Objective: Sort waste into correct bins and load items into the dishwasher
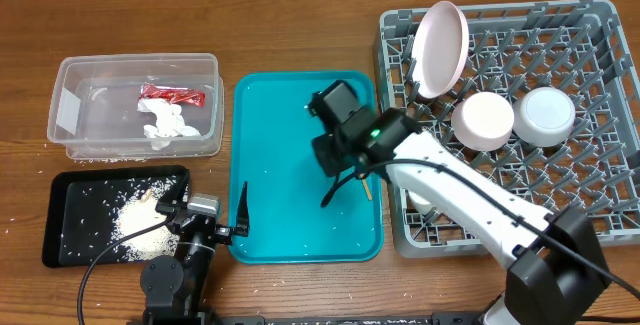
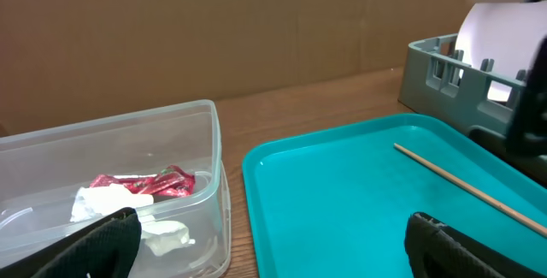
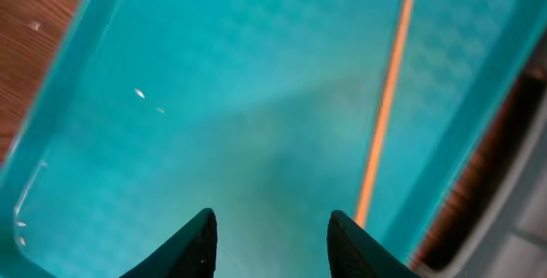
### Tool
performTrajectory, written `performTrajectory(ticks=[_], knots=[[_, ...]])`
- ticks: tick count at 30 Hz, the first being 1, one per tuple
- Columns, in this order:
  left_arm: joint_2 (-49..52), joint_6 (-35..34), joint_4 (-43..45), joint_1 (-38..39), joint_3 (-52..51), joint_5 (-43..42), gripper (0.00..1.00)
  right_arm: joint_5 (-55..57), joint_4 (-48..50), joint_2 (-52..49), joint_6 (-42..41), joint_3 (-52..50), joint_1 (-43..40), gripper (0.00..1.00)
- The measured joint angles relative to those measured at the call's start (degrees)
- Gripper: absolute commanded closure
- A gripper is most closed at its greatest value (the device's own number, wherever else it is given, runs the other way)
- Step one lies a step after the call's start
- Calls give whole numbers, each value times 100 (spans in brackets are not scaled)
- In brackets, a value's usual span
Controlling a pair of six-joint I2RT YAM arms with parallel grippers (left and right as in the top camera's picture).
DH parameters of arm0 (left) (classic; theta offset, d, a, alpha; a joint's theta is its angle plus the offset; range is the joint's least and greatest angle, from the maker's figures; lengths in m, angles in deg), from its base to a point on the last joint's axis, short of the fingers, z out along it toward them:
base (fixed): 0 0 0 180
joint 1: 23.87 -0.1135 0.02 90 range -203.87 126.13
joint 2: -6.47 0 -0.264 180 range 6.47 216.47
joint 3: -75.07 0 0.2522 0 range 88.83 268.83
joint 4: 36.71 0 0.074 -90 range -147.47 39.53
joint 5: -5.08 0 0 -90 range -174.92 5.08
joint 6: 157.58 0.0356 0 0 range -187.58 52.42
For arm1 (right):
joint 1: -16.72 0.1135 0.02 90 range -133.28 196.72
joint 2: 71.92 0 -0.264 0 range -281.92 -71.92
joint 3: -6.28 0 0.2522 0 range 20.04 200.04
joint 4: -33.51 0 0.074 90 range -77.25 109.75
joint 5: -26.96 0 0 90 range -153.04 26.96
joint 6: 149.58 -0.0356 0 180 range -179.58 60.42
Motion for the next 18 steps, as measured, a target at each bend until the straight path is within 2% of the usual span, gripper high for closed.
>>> performTrajectory(ticks=[3,9,14,18], knots=[[0,0,2,0,0,0,0,57,404,-140,-87,-254,24,56],[0,0,0,0,0,0,0,138,682,-1187,-120,-745,-13,60],[0,0,2,0,0,0,0,326,758,-1248,-118,-710,-11,61],[0,0,0,0,0,0,0,435,463,-1187,-116,-647,-11,61]])
